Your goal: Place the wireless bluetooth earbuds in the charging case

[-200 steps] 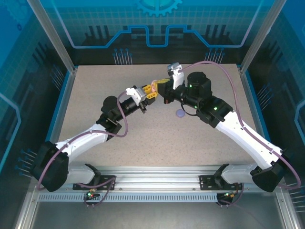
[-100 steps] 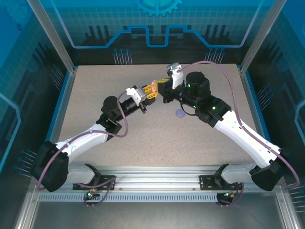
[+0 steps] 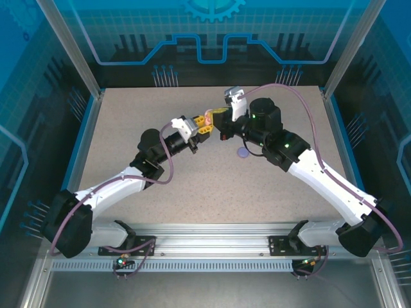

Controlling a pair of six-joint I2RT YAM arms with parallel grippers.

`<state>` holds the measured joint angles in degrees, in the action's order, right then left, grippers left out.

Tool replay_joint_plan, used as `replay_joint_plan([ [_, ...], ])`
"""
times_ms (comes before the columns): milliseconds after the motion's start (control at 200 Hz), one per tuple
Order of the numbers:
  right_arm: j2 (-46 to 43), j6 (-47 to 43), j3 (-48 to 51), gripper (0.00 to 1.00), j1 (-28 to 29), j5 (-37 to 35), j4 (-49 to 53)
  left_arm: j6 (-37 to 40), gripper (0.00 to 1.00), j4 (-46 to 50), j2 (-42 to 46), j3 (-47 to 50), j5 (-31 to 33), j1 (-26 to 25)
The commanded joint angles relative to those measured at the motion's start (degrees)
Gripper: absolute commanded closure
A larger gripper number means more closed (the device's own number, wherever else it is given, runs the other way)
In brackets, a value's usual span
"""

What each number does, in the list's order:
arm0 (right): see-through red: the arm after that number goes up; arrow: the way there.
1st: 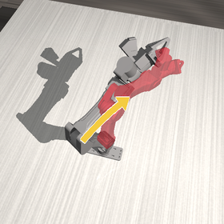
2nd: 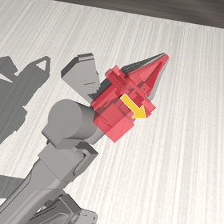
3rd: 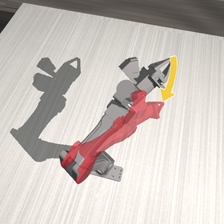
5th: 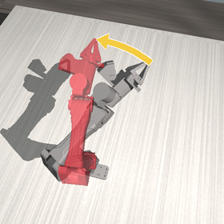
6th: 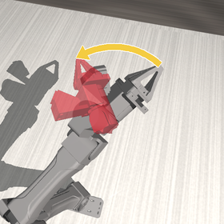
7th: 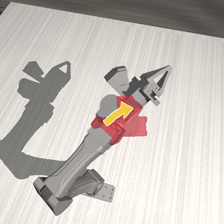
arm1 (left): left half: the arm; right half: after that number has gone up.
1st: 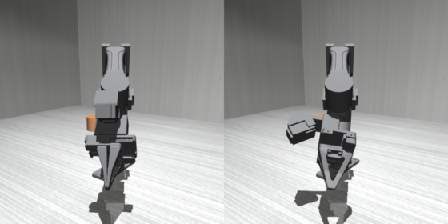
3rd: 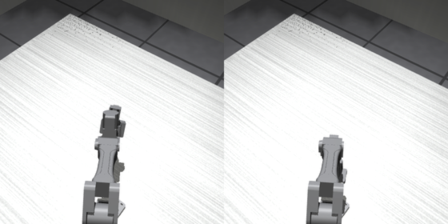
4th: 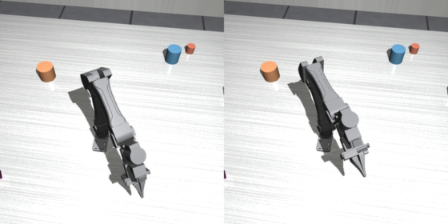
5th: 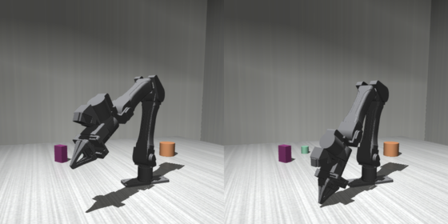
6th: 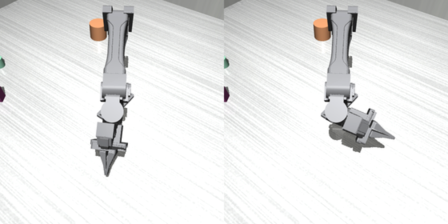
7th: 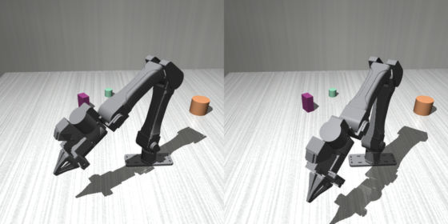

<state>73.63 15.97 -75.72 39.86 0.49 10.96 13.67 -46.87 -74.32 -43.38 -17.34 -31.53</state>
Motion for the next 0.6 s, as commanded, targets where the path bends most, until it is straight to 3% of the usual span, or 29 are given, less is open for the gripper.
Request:
replay_joint_plan([
  [0, -1.02, -1.19, 0.81, 0.97, -1.05, 0.14, -0.24, 0.6, 1.0, -2.88, -0.33, -2.75, -0.45, -0.48],
  [595, 0.65, -2.52, 0.16, 0.98, -1.54, 4.49, 1.61, 0.62, 1.0, -2.69, 0.23, -2.67, 0.03, -0.55],
])
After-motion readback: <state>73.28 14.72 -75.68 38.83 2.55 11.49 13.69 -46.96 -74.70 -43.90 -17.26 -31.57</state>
